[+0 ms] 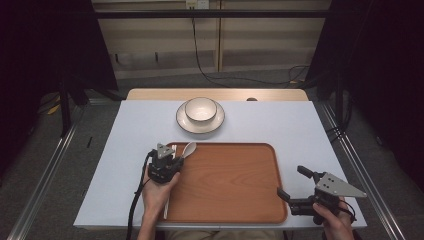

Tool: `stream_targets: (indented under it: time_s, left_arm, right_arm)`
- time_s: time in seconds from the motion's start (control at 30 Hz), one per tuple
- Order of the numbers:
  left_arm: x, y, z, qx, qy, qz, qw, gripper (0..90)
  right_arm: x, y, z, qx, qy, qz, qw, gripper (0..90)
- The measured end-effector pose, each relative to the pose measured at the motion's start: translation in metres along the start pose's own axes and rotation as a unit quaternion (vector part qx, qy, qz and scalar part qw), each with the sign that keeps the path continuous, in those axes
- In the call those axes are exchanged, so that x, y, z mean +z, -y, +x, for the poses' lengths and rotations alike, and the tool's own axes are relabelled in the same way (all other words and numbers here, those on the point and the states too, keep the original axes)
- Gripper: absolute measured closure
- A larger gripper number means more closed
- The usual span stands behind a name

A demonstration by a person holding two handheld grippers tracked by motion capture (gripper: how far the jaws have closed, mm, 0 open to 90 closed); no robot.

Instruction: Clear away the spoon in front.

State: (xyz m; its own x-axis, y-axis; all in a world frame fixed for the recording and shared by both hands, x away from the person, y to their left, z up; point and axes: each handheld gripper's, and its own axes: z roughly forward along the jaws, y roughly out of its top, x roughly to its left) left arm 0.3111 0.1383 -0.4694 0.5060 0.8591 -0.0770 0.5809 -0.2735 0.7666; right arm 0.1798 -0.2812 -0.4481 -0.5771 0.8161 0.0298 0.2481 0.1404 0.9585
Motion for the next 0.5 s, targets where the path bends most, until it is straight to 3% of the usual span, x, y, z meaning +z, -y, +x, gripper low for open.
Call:
stream_targets:
  time_s: [0.37,0.5]
  left_arm:
    - [0.0068,-0.0011,-0.0018,-0.002,-0.004,0.024,0.9997,79.6]
    - [0.0088,-0.0012,-0.0037,0.006,-0.010,0.031,0.9995,79.5]
  right_arm:
    - [-0.0005,-0.0003,0.0001,-0.001,-0.001,-0.002,1.0000,1.2]
    - [-0.0004,-0.0002,-0.0003,-0.001,0.001,-0.005,1.0000,1.1]
